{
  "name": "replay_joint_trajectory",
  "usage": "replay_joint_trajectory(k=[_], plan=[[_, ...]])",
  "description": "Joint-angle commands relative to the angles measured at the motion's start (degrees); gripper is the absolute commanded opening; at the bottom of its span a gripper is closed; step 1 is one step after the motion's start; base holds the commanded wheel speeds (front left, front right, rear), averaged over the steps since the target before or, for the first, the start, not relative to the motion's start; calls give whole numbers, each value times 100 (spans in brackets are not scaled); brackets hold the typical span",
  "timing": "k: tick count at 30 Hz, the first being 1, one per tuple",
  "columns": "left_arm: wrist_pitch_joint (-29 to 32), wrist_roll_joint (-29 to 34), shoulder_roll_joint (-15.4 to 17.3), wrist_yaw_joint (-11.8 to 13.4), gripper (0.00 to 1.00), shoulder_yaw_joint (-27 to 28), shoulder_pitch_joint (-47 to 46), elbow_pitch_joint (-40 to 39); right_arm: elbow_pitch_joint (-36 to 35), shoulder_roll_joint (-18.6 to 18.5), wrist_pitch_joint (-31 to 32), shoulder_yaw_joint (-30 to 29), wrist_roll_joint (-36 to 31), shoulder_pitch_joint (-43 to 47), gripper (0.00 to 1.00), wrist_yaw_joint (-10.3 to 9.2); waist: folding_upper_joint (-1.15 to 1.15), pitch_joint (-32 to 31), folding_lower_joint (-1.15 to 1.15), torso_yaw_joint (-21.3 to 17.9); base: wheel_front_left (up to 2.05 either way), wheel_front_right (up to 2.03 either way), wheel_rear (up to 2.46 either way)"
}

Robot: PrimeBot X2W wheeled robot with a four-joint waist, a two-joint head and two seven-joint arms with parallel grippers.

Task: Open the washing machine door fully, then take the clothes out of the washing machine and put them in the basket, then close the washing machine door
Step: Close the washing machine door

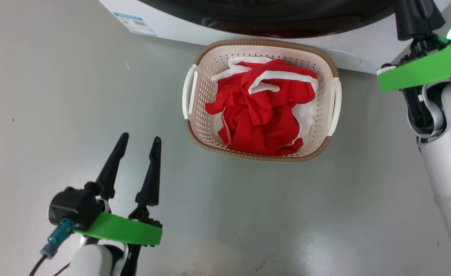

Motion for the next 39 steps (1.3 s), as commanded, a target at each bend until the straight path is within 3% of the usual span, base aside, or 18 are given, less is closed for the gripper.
replay_joint_trajectory(k=[1, 11, 14, 16, 17, 18, 39], plan=[[-69, -53, 104, -32, 100, 167, -92, -123, -111, 25, -29, -79, -19, -176, 0, -56, 0, 9, 0, 4, 0, 0, 0], [-69, -17, 104, -32, 100, 195, -123, -52, -66, 75, -29, 119, -25, -39, 0, -56, 0, -126, 0, -42, 0, 0, 0], [-69, 35, 104, -32, 100, 240, -69, -46, -93, 60, -29, 254, -1, 219, 23, -56, 0, -267, 0, -89, 0, 0, 0], [-69, 79, 104, -32, 100, 280, -26, -42, -119, 49, -29, 321, 15, 412, 47, -56, 0, -370, 0, -137, 0, 0, 0], [-69, 103, 104, -32, 100, 305, 0, -37, -135, 48, -29, 348, 24, 516, 80, -56, 0, -426, 0, -166, 0, 0, 0], [-69, 129, 104, -32, 100, 335, 26, -32, -143, 55, -29, 371, 34, 621, 100, -56, 0, -478, 0, -204, 0, 0, 0], [-69, 162, 577, -32, 100, 569, 514, 95, -399, 343, -29, 347, 26, 2388, 100, -56, 0, -1484, 0, -993, 0, 0, 0]])
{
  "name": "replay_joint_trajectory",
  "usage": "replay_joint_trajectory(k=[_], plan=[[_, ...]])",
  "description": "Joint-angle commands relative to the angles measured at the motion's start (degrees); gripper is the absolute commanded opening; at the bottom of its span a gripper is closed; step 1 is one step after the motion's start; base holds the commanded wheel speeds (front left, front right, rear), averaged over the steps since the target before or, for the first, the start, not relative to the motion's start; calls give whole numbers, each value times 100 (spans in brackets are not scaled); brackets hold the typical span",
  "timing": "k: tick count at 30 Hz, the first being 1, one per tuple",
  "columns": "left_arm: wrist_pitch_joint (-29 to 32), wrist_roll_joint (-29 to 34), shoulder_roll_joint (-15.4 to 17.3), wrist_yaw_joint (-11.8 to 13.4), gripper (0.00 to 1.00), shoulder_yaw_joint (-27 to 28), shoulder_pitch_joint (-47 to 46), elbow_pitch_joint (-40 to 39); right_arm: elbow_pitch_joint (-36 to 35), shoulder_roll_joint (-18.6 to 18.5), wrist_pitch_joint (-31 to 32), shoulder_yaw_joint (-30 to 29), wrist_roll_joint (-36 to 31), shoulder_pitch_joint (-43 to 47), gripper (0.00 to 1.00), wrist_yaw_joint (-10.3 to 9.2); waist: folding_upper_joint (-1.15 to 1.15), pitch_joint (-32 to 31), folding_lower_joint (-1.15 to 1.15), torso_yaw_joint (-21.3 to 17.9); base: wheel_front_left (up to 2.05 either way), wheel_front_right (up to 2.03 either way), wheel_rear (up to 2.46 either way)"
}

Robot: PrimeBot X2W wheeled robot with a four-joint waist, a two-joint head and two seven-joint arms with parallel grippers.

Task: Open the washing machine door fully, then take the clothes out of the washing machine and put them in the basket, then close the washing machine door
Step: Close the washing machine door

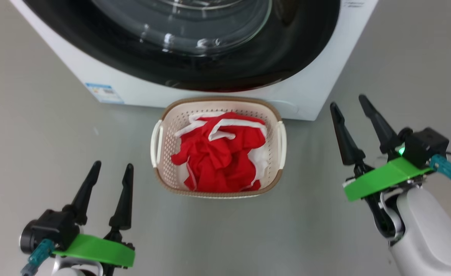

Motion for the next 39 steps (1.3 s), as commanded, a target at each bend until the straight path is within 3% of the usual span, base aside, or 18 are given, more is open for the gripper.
replay_joint_trajectory(k=[1, 23, 39], plan=[[-69, 18, 177, -32, 100, 234, 68, -99, -173, 54, -31, 71, -17, 158, 100, -6, 0, -241, 0, -229, 0, 0, 0], [-69, -130, 480, -32, 100, 447, 637, 35, -223, 70, -31, -366, -51, 1557, 100, -6, 0, -941, 0, -913, 0, 0, 0], [-69, -73, 530, -32, 100, 652, 959, 2, -301, 48, -31, -539, -99, 2184, 100, -6, 0, -1286, 0, -1209, 0, 0, 0]])
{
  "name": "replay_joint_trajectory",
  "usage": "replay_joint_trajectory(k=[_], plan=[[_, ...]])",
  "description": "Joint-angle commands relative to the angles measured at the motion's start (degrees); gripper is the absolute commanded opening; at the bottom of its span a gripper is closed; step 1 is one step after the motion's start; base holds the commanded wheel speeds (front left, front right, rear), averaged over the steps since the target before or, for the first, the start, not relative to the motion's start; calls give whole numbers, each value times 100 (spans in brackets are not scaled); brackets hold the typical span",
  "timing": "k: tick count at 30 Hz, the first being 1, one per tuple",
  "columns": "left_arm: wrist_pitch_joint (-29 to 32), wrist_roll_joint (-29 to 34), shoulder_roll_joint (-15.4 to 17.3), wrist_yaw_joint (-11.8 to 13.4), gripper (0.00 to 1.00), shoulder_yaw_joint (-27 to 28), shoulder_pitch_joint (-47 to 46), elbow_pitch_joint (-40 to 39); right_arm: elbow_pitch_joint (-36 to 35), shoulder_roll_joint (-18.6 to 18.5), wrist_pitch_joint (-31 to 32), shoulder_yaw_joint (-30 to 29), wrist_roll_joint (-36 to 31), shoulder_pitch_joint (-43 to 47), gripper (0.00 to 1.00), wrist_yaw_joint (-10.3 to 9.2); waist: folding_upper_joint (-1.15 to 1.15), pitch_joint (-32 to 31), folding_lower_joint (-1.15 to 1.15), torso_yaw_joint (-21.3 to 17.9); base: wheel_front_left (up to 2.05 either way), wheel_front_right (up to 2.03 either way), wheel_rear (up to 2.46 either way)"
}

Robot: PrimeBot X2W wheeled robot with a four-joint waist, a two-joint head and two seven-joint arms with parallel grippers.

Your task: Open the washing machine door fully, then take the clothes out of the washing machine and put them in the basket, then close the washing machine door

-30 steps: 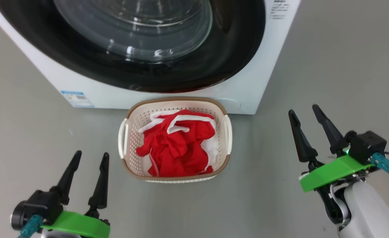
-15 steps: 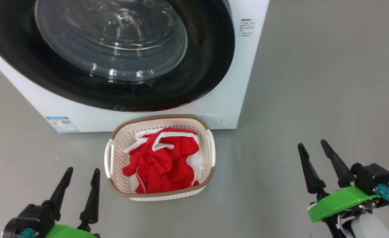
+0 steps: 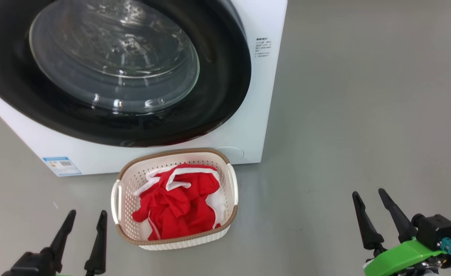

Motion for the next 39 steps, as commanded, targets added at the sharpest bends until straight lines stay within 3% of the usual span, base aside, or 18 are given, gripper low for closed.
replay_joint_trajectory(k=[1, 31, 32, 39], plan=[[-69, 11, 148, -32, 100, 233, -46, -150, -145, -59, -36, 99, -64, 13, 100, -6, 0, -51, 0, -44, 0, 0, 0], [-69, 53, 68, -32, 100, 453, 106, -241, -257, 23, -36, -107, -89, 236, 100, -6, 0, -83, 0, -69, 0, 0, 0], [1, 58, -36, 0, 0, 231, 213, -79, -113, 91, 1, -207, -22, 316, 0, 0, 0, -83, 0, -69, 0, 0, 0], [38, -2, -302, 8, 0, 136, 287, 337, 314, 281, 19, -157, 59, 339, 0, 0, 0, -83, 0, -68, 0, 0, 0]])
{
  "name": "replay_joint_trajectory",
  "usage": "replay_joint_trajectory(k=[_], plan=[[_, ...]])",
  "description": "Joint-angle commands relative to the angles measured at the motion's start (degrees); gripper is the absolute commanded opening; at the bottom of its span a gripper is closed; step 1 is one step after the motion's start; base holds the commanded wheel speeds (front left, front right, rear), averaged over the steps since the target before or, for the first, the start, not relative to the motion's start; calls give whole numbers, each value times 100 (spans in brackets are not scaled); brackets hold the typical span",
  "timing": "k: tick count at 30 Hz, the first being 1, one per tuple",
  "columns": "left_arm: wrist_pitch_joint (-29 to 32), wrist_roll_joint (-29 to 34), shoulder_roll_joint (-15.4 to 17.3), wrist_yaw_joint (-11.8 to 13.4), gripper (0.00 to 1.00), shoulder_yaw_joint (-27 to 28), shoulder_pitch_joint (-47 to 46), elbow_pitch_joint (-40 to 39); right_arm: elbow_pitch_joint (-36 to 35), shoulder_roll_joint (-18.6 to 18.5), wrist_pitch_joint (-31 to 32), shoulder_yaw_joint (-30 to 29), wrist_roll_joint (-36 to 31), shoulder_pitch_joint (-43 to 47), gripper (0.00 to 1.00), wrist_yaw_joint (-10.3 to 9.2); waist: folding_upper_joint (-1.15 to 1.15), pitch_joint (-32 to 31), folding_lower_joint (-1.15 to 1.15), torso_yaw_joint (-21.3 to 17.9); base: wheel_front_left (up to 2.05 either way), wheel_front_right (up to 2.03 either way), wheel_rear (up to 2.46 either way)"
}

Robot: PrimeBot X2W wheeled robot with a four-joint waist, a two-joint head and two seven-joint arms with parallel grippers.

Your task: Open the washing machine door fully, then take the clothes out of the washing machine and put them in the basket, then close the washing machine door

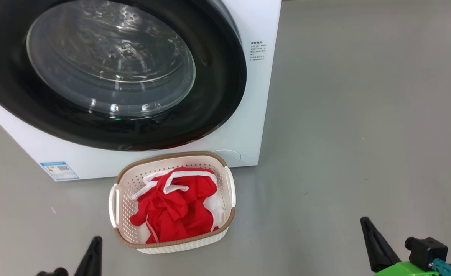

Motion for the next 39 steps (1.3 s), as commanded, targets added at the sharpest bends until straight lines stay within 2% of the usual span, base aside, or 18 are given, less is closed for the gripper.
replay_joint_trajectory(k=[1, 7, 12, 39], plan=[[19, -61, 19, 0, 0, 14, -17, -37, -42, -10, 15, -7, 55, -10, 0, 0, 0, -1, 0, 1, 0, 0, 0], [121, -428, 0, -2, 0, 36, -40, -62, -91, -10, 108, -36, 392, -34, 0, 0, 0, -38, 13, 19, 0, 0, 0], [201, -733, -16, -4, 0, 51, -74, -67, -115, -9, 186, -59, 670, -68, 0, -1, 0, -44, 1, 33, 0, 0, 0], [661, -2448, -105, -13, 0, 146, -240, -132, -289, 8, 636, -209, 2217, -240, 0, -2, 0, -141, 0, 109, 0, 0, 0]])
